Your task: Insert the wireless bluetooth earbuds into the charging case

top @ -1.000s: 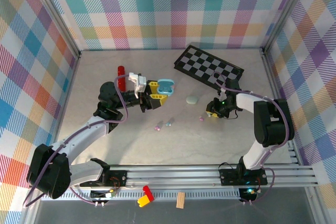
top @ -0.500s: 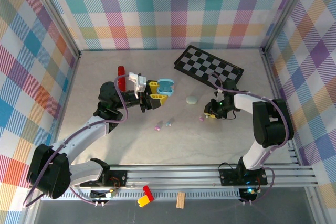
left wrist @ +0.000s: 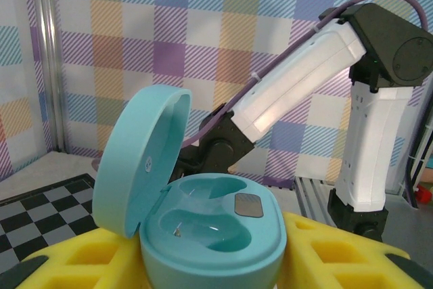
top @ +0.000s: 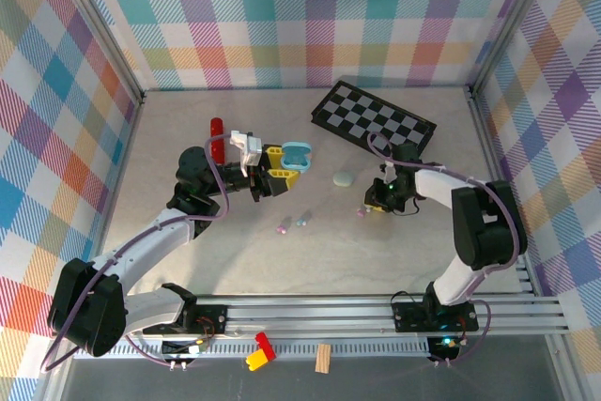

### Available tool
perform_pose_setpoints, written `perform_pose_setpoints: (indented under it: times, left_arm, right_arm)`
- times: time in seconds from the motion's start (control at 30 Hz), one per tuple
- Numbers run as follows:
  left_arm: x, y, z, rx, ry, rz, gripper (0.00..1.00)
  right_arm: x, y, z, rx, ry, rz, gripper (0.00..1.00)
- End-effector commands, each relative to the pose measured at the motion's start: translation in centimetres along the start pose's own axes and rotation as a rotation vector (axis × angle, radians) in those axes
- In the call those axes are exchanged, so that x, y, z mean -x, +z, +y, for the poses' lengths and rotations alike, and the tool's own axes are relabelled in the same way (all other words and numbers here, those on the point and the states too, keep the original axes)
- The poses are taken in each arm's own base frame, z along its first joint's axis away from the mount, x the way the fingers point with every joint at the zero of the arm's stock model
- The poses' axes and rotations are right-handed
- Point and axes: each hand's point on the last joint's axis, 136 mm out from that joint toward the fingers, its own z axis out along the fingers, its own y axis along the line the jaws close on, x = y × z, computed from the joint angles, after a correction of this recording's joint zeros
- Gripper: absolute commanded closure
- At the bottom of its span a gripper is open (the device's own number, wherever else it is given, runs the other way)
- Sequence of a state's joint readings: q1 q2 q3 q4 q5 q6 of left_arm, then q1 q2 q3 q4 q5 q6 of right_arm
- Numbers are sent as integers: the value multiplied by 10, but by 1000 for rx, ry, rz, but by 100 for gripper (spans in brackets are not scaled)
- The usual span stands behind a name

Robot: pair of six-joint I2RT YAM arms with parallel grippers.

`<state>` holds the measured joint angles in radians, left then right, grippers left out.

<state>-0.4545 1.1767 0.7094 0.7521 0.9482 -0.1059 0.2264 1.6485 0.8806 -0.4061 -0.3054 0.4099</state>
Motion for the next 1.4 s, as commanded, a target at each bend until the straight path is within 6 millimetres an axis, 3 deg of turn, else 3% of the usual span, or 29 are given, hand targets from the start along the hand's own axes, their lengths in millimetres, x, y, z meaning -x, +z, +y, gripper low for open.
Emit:
perform_pose_setpoints:
  times: [0.0, 0.23, 0.67, 0.87, 1.03, 1.37]
  left_arm:
    - [2, -5, 4, 31, 37, -9, 56]
    - [-10, -2, 19, 77, 44, 12, 56]
    - [-29, 6, 44, 132, 10, 75, 56]
    - [-37, 13, 49, 128, -20, 103, 56]
    - [-40, 18, 48, 101, -41, 108, 56]
    - [-37, 18, 33, 26, -40, 102, 56]
  right_arm:
    - [1, -17, -2, -83, -12, -70, 81]
    - [1, -52, 19, -154, -56, -218, 81]
    - [-13, -165, 133, 233, -269, -401, 80]
    - [-20, -205, 179, 354, -378, -464, 80]
    - [-25, -219, 215, 411, -484, -472, 80]
    - [-31, -212, 264, 478, -607, -423, 80]
